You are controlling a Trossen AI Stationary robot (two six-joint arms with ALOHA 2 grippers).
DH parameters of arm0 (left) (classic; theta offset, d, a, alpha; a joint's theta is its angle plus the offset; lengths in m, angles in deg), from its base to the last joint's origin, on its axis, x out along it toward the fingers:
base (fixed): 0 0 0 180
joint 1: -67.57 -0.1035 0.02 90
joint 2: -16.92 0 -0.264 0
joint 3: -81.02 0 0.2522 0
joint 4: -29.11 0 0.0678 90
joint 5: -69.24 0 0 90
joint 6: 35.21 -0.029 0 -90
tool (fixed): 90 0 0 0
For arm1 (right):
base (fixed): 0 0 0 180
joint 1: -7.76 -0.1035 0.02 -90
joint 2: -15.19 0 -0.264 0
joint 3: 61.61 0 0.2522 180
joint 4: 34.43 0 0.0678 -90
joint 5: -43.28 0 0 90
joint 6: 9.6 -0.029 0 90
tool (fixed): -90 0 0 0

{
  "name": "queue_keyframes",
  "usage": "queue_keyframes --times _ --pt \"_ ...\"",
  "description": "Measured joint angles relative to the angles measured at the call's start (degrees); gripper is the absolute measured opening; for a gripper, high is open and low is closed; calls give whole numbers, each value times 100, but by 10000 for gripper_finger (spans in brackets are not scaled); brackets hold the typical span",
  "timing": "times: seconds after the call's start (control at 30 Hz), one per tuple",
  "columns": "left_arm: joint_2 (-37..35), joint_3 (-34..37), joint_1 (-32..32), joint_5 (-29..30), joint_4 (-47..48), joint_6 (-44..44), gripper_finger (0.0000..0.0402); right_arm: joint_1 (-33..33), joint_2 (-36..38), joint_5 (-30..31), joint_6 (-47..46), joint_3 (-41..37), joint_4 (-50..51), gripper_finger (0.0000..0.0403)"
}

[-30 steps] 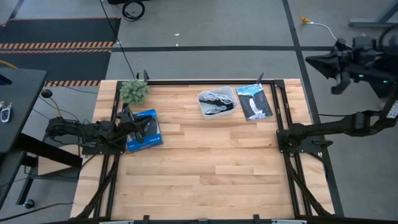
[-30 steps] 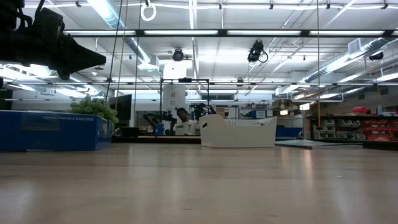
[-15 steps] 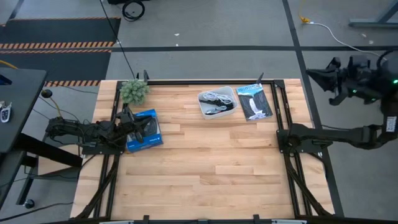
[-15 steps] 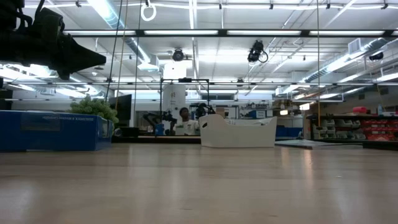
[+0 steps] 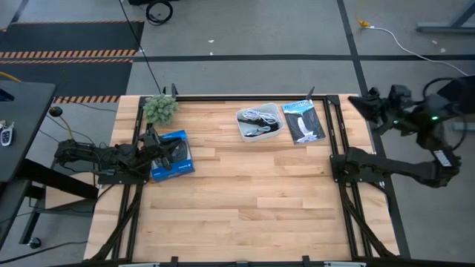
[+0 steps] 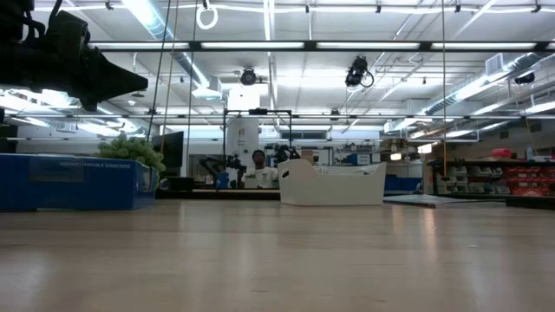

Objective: Pick and place USB-C Cables
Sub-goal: Return to Home Position

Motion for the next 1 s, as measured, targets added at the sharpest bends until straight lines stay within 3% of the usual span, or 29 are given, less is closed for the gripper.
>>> queue_keyframes --times 0.47,0.7,1.0 --pt "1 -2 -2 0 1 2 43 0 1063 -60 -889 -2218 -1379 4" --pt "0 -2 -2 0 0 -2 43 -2 1202 -348 -1419 -3396 -2857 4" --pt "0 -2 -2 0 0 0 43 -2 1467 -255 -1900 -4646 -3492 2"
